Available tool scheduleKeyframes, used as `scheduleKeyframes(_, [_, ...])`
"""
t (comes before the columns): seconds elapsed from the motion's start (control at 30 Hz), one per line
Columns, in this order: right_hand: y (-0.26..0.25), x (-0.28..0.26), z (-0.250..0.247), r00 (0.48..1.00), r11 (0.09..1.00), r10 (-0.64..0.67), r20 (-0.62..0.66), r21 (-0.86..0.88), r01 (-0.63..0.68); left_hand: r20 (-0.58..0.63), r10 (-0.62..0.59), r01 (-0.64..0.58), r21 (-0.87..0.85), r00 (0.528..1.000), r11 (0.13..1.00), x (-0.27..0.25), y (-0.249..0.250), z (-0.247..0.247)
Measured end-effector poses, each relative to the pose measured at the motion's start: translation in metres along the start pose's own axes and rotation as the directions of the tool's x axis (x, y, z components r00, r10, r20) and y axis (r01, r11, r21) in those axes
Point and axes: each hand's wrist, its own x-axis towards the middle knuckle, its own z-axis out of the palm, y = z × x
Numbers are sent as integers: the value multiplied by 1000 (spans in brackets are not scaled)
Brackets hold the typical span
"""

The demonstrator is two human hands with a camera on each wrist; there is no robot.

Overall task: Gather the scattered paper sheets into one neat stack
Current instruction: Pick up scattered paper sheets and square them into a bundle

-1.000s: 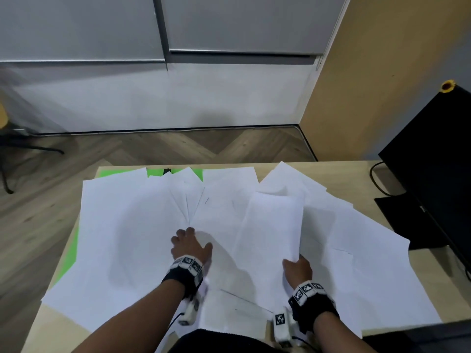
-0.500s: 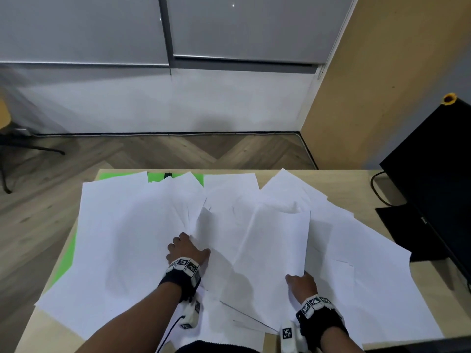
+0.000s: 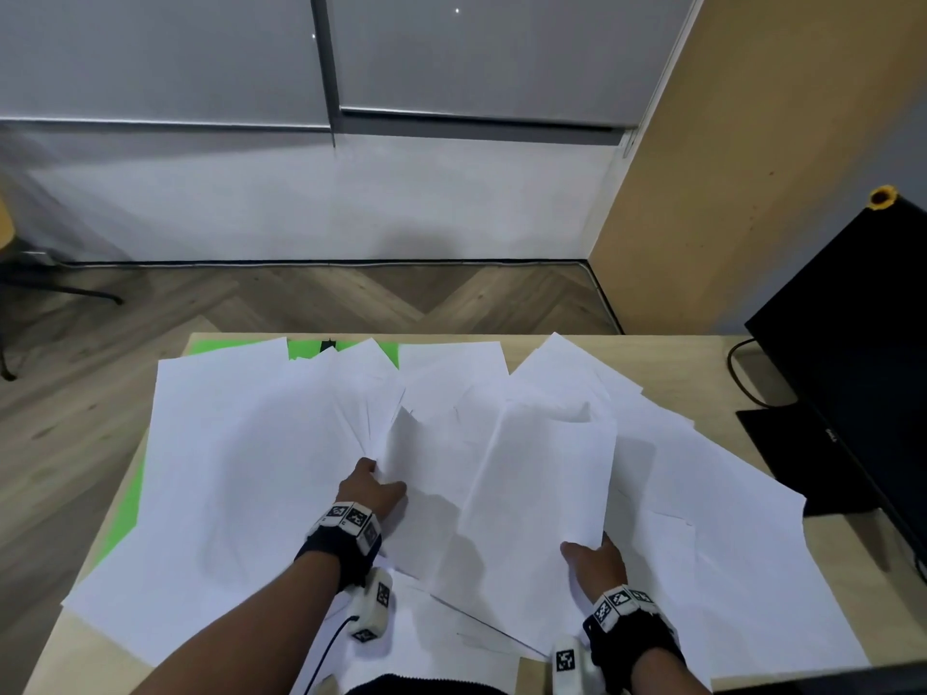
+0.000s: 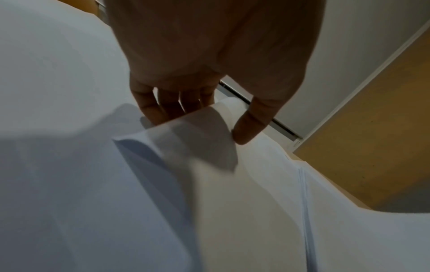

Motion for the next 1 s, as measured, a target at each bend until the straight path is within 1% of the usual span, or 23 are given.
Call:
scheduleKeyframes(0.07, [-1, -2, -2, 1000, 997, 2, 9, 82, -3, -11, 12, -12, 0, 1000, 1000, 0, 0, -5])
scheduleKeyframes(0.13, [-5, -3, -5, 1000, 994, -1, -8, 111, 2, -50, 18, -15, 58, 999, 998, -1, 0, -10])
scheduleKeyframes(0.23, [-12, -2, -10, 999, 993, -32, -15, 116, 33, -77, 44, -23, 250, 996, 968, -2, -3, -13])
scheduleKeyframes(0.3, [-22, -4, -13, 997, 995, -71, -7, 65, 71, -89, 60, -33, 286, 994, 958, -1, -3, -14])
scheduleKeyframes(0.37, [-32, -7, -18, 993, 993, -117, 15, -26, 118, -95, 69, -43, 253, 993, 967, 3, -2, -17])
scheduleKeyframes(0.47, [-48, -9, -24, 981, 969, -194, 19, -151, 195, -89, 105, -94, 119, 990, 988, 15, -1, -24])
scheduleKeyframes(0.53, [-53, -5, -24, 974, 927, -215, 63, -302, 224, -52, 144, -140, 83, 988, 987, 20, 2, -28])
scheduleKeyframes(0.6, [-57, -1, -24, 971, 864, -202, 126, -444, 237, -19, 161, -160, 70, 987, 985, 24, 7, -29])
scheduleKeyframes(0.67, [-59, 3, -18, 966, 811, -211, 148, -525, 258, -3, 173, -173, 71, 985, 982, 24, 10, -28])
scheduleKeyframes(0.73, [-60, 4, -10, 957, 785, -245, 159, -547, 291, 16, 178, -178, 79, 984, 981, 22, 10, -24])
scheduleKeyframes(0.83, [-59, 5, 1, 935, 742, -269, 230, -569, 353, 85, 201, -205, 51, 976, 977, 15, 9, -15])
scheduleKeyframes(0.9, [-59, 2, 8, 920, 722, -284, 271, -570, 391, 117, 214, -214, -7, 970, 977, 10, 10, -9])
scheduleKeyframes(1.0, [-61, 2, 18, 912, 689, -314, 263, -598, 410, 113, 248, -235, -115, 962, 965, -2, 13, 0])
